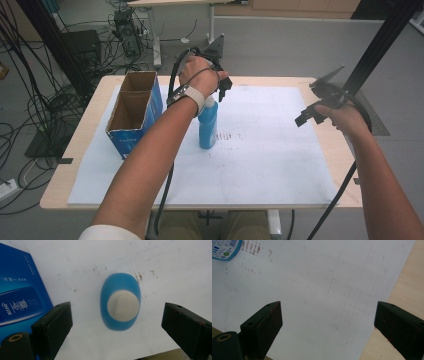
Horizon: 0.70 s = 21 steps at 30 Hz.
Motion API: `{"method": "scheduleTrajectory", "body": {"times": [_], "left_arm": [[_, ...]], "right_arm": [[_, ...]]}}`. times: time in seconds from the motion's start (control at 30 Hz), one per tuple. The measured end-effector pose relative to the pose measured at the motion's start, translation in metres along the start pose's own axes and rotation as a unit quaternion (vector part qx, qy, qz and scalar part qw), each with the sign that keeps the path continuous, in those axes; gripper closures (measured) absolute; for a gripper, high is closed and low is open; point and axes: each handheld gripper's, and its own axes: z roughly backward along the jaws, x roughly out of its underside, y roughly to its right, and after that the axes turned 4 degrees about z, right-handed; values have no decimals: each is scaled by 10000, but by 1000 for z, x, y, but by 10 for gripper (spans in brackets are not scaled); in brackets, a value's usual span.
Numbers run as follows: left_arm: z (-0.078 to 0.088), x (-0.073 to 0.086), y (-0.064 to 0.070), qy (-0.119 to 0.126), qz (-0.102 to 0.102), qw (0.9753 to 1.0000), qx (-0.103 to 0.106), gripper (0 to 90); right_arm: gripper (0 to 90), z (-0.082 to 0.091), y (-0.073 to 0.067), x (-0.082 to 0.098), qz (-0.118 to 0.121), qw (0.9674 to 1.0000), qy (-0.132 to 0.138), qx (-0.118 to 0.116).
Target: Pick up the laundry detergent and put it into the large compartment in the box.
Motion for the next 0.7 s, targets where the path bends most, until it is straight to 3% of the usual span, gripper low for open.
{"method": "scheduleTrajectory", "body": {"times": [0.7], "left_arm": [[-14, 2, 5, 40, 25, 10000, -43, 114]], "right_arm": [[79, -2, -1, -2, 11, 10000, -13, -17]]}}
